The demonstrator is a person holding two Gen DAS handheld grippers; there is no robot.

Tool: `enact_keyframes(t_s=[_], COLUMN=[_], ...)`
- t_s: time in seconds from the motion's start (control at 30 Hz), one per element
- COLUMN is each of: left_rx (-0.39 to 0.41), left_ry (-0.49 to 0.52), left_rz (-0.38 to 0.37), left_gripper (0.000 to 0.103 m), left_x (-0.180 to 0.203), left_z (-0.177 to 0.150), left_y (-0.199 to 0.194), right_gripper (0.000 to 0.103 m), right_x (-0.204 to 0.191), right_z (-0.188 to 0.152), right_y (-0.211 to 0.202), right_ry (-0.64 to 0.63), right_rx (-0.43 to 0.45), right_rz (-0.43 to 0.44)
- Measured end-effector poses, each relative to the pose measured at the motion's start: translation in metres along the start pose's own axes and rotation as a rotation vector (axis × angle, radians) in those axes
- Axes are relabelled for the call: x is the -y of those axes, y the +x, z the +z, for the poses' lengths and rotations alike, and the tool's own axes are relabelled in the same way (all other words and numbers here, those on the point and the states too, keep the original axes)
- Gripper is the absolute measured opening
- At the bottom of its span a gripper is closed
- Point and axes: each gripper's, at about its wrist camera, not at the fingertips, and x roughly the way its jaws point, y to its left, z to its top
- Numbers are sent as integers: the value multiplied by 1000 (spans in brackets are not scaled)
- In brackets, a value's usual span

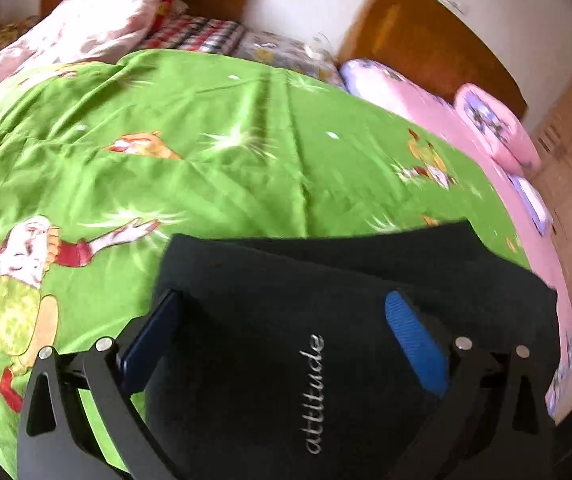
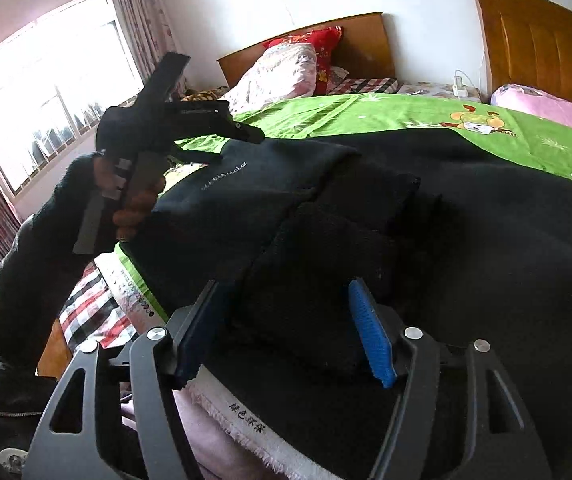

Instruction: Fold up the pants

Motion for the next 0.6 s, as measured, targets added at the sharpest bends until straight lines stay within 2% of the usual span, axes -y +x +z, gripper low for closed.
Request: enact_keyframes(t_s=[0.07,0.1,0.13,0.2,0.27,0.3,0.33,0.37,0.43,0.53,0.6], left_rx=[69,149,202,273,265,238,211,169,67,61,56], left_ry=[6,22,42,120,218,269,294,303,270,257,275], left_rz=[98,139,138,80,88,124,155,181,177,159,184], left_gripper=[101,101,101,101,101,101,102,101,102,102,102], left_x=[5,14,22,46,68,76,81,81,70,65,68], left_z=[-4,-11,-17,-35,-52,-59,-62,-64,-68,-67,-68], left_y=[-14,-32,-45,-66,-66,-57,-46,-31,-6,-6,-4], right_gripper=[68,77,79,79,81,83,86,88,87,88,88], right_x=[3,7,17,38,63,74,91,98,103,106,106], right_z=[-1,-2,-3,-5,-8,-10,-16,-20,-30,-32,-24], right_y=[-9,-16,-28,-46,-62,-65,-67,-67,-78,-92,-93], right_ry=[3,15,47,113,180,203,220,216,140,145,144], right_rx=[-8,-7,13,51,50,18,-54,-99,-118,-140,-147], right_rz=[-24,-60,-91,-121,-217,-275,-358,-391,-366,-347,-366])
